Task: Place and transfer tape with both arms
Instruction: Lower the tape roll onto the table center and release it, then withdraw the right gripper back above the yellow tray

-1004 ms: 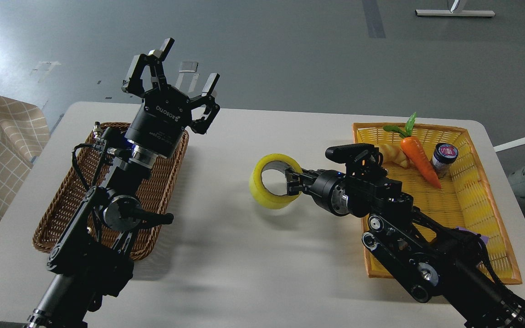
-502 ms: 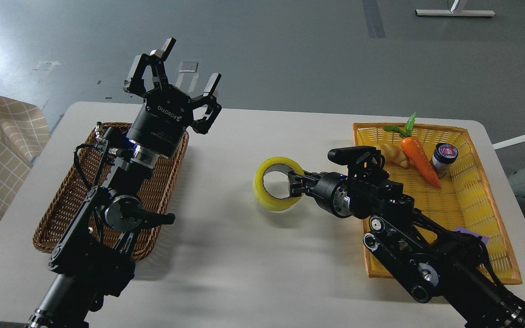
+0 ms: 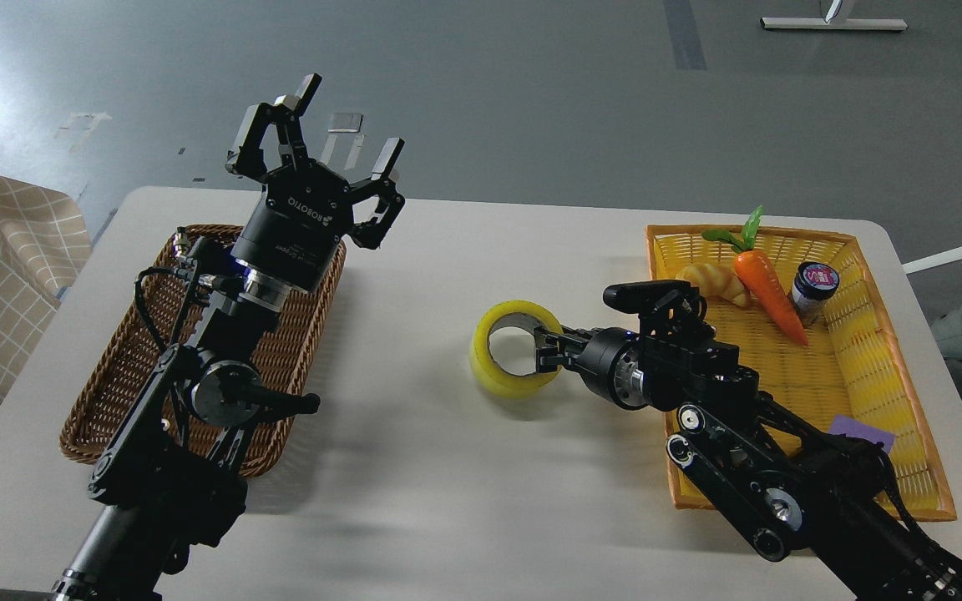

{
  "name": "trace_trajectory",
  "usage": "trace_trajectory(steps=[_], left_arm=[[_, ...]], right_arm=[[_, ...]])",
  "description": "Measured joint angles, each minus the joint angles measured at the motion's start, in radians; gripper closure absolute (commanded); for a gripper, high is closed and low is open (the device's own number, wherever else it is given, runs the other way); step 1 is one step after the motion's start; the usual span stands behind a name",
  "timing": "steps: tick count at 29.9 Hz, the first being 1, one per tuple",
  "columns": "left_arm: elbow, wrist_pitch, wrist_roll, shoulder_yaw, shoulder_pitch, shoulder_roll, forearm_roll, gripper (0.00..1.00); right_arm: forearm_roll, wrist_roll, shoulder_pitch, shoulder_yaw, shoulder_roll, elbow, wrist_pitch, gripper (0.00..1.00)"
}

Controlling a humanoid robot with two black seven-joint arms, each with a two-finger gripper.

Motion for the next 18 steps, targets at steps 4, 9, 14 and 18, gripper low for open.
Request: trace_trajectory(steps=[4,9,14,18], left_arm=[[-0.001,-0.001,0.000,0.000,0.000,-0.001,0.000,0.02],[-0.001,-0.002,0.000,-0.002,0.000,0.001,0.000,0.02],[-0.001,-0.004,0.000,-0.002,0.000,0.003,0.000,0.02],[-0.001,-0.004,0.000,-0.002,0.000,0.003,0.000,0.02]], right_arm=[[0.000,0.000,-0.003,0.002,0.000,-0.004,0.000,0.70],[0.000,0.002,-0.003,0.004,0.000,-0.015,0.000,0.53],[0.000,0.009,0.000,0.007,0.000,-0.037,0.000,0.43],[0.000,0.013,0.010,0.008,0.000,-0.039,0.000,0.31]])
